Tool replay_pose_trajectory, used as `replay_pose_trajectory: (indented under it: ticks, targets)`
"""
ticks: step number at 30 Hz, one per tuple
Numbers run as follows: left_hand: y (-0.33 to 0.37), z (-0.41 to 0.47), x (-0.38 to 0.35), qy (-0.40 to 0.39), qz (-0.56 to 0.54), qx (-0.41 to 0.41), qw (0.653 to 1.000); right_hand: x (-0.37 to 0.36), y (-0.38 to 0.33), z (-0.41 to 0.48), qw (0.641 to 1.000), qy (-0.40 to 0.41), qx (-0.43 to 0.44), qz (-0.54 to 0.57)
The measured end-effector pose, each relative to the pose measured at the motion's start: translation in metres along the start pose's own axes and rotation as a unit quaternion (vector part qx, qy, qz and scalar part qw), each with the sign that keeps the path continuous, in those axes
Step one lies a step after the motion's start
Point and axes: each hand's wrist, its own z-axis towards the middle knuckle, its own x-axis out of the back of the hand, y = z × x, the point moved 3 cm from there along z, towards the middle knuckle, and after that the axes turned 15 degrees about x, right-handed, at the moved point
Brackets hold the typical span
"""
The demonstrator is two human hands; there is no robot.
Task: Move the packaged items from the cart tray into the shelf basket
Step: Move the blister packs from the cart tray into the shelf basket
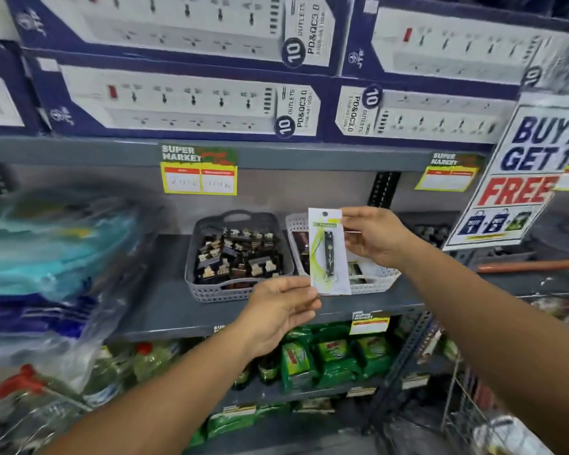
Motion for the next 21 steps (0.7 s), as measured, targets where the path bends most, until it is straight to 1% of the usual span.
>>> replay_pose_trajectory:
  ticks: [9, 21]
  targets:
    - [0.02, 0.037, 0.006, 0.02, 0.058, -0.01, 0.998, 0.007, 0.013, 0.034, 0.998, 0.057, 0.005, -0.019]
    - [0.025, 0.085, 0.0, 0.096, 0.11, -0.038, 0.989, 0.026, 0.048, 0.086, 0.997, 0.066, -0.014, -0.034]
